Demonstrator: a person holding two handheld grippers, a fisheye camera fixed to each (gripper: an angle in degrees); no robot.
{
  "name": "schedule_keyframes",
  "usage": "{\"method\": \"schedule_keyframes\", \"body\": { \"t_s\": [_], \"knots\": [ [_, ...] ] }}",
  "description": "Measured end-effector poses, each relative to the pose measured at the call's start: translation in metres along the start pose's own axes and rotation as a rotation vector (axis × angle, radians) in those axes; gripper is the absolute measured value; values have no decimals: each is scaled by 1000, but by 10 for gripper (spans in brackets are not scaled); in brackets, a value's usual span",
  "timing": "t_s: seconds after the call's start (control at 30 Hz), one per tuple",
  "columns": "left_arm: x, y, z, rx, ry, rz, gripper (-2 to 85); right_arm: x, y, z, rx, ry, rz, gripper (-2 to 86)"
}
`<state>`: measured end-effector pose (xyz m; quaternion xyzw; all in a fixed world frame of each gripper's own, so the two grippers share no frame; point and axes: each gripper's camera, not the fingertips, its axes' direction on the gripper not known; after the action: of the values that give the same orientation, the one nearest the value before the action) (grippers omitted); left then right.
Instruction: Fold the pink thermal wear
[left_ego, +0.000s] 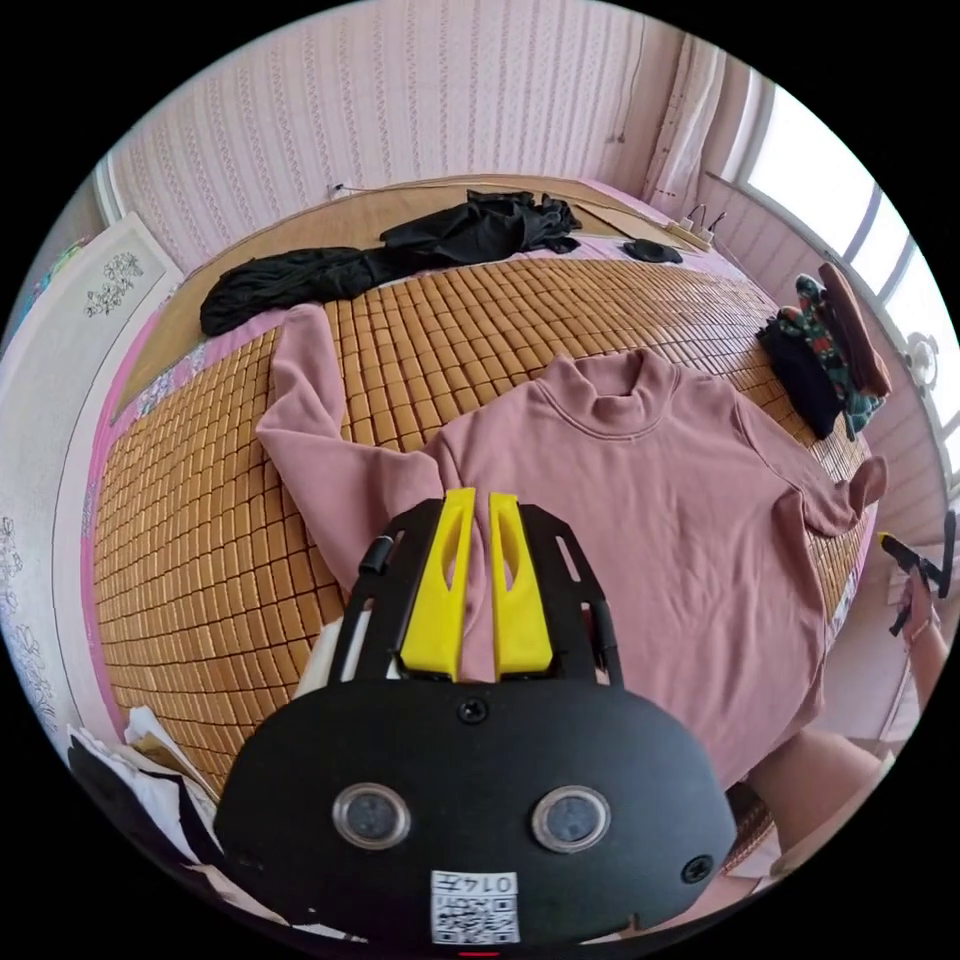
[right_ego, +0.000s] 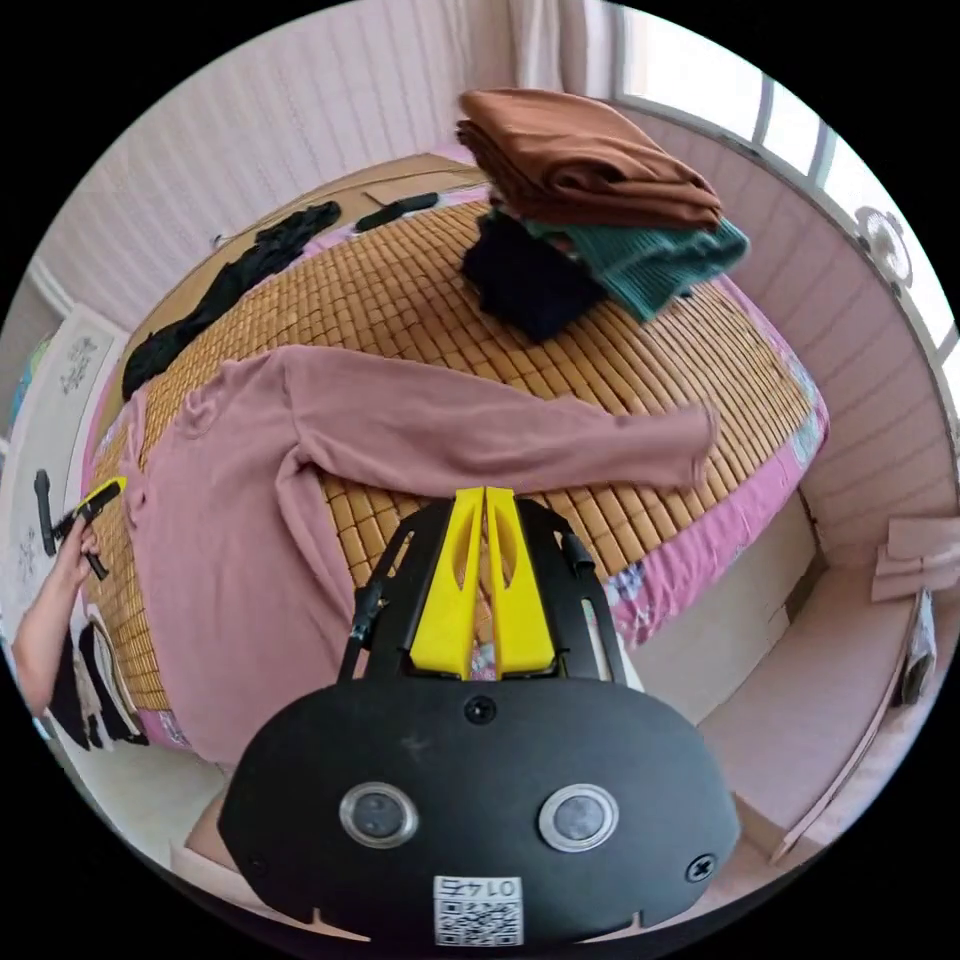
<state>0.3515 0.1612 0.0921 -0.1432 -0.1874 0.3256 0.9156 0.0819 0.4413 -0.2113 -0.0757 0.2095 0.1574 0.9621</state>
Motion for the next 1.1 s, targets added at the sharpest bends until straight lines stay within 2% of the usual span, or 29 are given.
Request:
{"method": "schedule_keyframes", "body": {
  "t_s": [0.2, 0.27, 0.33, 0.43, 0.47, 0.6, 0.8, 0.9, 0.97, 1.1],
  "knots": [
    [13, -37, 41, -28, 15, 23, 56, -176, -90, 55, 62, -205, -513, -7],
    [15, -51, 58, -39, 20, 12, 59, -246, -120, 81, 100, -158, -663, -8],
    [18, -65, 82, -60, 4, 17, 62, -286, -138, 107, 99, -53, -704, -8],
    [18, -74, 121, -168, -39, 5, 56, -326, -155, 156, 4, 104, -779, -9],
    [18, -73, 126, -175, -36, 7, 54, -333, -155, 153, 75, 111, -833, -9],
    [13, -78, 128, -137, -44, 35, 32, -344, -170, 162, 67, 116, -935, -9],
    [2, -95, 141, -131, -41, 29, 18, -342, -193, 169, 69, 1, -1002, -9],
    [0, -97, 143, -134, -41, 44, 18, -330, -201, 168, 81, -105, -935, -8],
    [-3, -95, 138, -119, -50, 37, 25, -321, -207, 155, 17, -118, -883, -6],
    [1, -78, 93, -56, -51, 56, 20, -275, -172, 100, 98, -226, -767, -4]
  ]
}}
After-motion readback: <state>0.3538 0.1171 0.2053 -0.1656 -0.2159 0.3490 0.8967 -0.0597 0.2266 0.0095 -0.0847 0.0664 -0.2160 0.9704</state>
